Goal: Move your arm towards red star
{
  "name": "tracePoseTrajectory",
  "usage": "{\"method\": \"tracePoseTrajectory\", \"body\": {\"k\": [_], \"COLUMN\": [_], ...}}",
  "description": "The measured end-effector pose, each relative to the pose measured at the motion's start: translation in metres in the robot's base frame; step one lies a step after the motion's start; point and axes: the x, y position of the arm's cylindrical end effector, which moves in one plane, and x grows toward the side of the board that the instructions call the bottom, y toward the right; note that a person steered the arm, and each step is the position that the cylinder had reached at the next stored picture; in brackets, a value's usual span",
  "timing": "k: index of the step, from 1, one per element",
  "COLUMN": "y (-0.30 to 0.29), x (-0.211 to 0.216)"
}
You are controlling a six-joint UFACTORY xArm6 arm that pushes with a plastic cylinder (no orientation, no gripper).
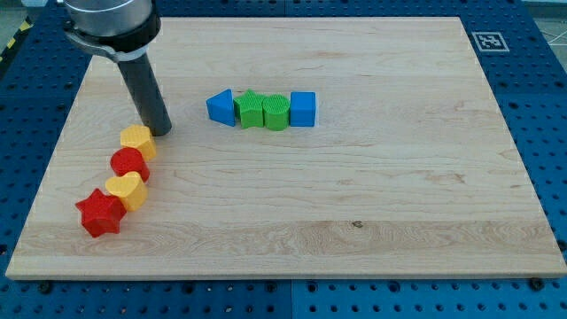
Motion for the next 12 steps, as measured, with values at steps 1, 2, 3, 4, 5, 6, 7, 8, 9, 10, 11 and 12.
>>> {"method": "tracePoseTrajectory", "body": {"k": [1,2,3,4,5,6,7,8,9,10,11,12], "y": [0.005,0.039,0.082,0.108,0.109,0.102,0.078,0.031,-0.003,-0.068,-0.11,-0.116], "x": [-0.016,-0.005,0.036,0.058,0.116,0.184,0.186,0.185,0.185,0.185,0.16,0.132]}}
